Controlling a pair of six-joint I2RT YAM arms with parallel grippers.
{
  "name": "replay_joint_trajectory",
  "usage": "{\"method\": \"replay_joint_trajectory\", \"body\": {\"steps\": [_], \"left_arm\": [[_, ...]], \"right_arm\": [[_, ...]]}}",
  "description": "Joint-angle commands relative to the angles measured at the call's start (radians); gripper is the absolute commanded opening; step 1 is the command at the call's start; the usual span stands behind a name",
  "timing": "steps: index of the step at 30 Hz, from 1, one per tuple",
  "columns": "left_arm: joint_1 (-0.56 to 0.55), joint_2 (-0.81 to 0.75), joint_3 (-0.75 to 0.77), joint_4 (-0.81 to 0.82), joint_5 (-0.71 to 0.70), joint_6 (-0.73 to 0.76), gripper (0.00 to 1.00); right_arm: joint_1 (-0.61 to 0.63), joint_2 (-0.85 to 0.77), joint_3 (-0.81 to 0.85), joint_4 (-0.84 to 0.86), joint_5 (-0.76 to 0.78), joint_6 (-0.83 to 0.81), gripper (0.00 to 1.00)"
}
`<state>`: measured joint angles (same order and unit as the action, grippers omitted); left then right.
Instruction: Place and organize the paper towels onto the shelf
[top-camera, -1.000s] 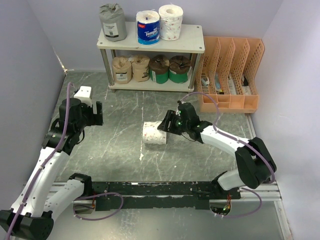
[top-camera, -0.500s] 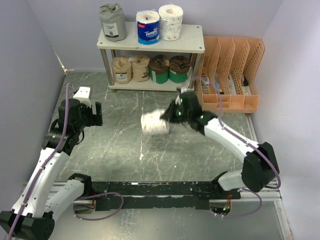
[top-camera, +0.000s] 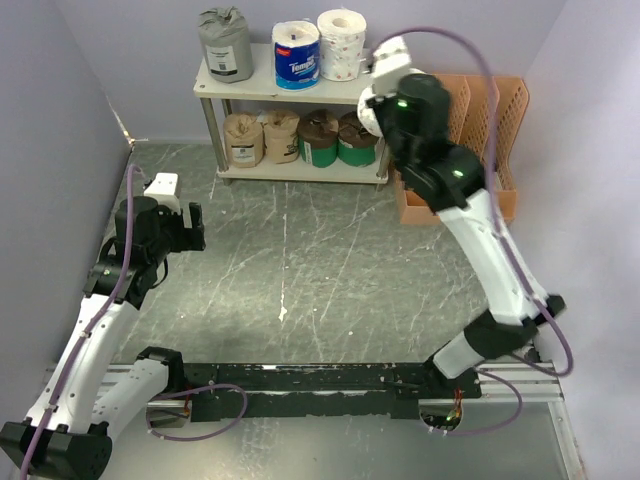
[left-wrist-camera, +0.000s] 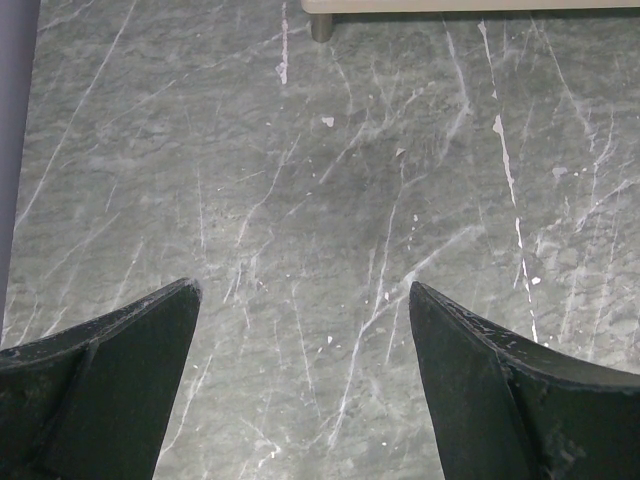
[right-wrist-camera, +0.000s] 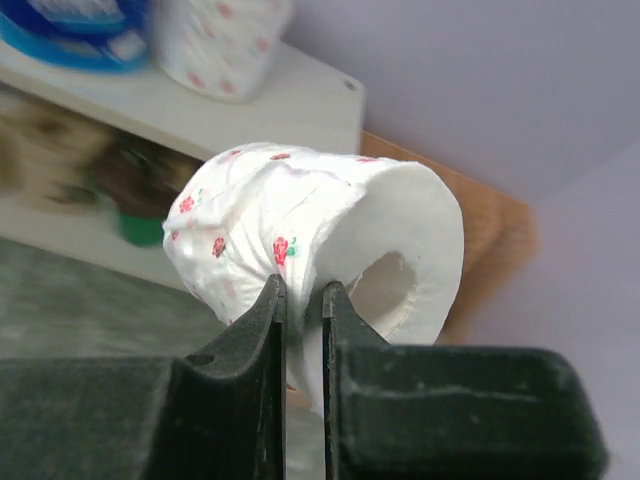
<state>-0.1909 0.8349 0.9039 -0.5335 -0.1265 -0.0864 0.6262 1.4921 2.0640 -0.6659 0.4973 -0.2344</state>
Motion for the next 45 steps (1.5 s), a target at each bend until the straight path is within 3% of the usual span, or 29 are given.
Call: {"method": "replay_joint_trajectory", "body": {"steps": [1, 7, 10, 27, 40, 45], "left_arm": [[0.011, 0.001, 0.000, 0.043, 0.009, -0.010, 0.96], [0.011, 0.005, -0.011, 0.058, -0.032, 0.011, 0.96], [0.017, -0.004, -0.008, 0.059, -0.030, 0.005, 0.96], [0.031, -0.030, -0.026, 0.064, -0.011, 0.002, 0.96], [0.036, -0.030, -0.035, 0.072, -0.017, 0.002, 0.96], [0.039, -0.032, -0.048, 0.081, -0.025, 0.005, 0.96]], "right_arm": [[0.028, 0.164, 0.018, 0.078, 0.371, -0.465, 0.00], [0.018, 0.340, 0.148, 0.410, 0.374, -0.811, 0.00], [0.004, 0.391, 0.200, 0.505, 0.344, -0.867, 0.00], [-0.092, 0.522, 0.382, 0.391, 0.127, -0.603, 0.00], [-0.127, 0.600, 0.379, 0.451, 0.112, -0.528, 0.00], [-0.127, 0.596, 0.360, 0.486, 0.079, -0.489, 0.09]]}}
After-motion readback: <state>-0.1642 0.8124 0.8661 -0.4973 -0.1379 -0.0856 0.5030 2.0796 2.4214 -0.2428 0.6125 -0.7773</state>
